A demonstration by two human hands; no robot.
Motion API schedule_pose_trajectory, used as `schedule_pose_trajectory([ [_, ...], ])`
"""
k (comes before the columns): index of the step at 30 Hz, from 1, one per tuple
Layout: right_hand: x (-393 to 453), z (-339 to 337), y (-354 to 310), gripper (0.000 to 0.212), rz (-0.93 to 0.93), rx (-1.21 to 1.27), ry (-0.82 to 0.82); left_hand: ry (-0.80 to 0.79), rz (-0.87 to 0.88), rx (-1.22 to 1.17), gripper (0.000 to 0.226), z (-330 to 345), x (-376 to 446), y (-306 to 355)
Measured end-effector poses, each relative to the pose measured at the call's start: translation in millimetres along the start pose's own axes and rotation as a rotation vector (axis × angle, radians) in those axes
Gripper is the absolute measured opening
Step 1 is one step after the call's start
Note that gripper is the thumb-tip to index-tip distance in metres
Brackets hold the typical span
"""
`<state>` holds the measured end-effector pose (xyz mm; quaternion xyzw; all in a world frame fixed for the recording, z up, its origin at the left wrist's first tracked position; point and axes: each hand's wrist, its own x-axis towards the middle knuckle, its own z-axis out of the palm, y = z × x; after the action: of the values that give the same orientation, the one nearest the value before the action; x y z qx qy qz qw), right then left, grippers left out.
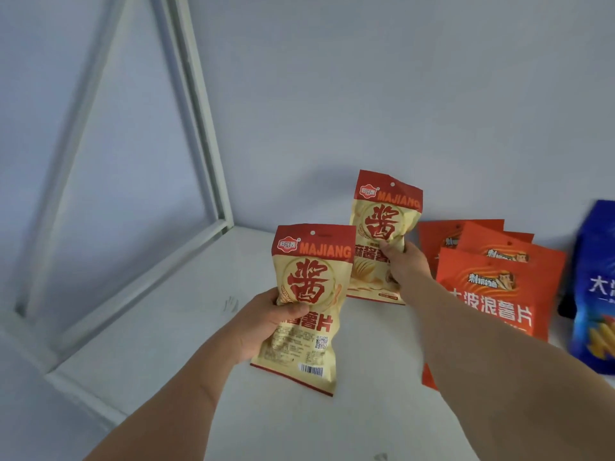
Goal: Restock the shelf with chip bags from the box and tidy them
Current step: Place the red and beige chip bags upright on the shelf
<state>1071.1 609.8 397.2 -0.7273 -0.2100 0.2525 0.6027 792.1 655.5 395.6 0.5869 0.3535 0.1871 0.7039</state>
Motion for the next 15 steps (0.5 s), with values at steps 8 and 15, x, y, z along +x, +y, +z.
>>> schedule_pose_trajectory([
  [8, 37, 15, 21, 0.021, 0.051, -0.053, 0.043, -0.015, -0.031, -0.013, 0.049, -16, 50, 7],
  [15, 51, 22, 29, 0.026, 0.069, -0.04, 0.123, -0.038, -0.055, -0.005, 0.05, -23, 72, 9],
])
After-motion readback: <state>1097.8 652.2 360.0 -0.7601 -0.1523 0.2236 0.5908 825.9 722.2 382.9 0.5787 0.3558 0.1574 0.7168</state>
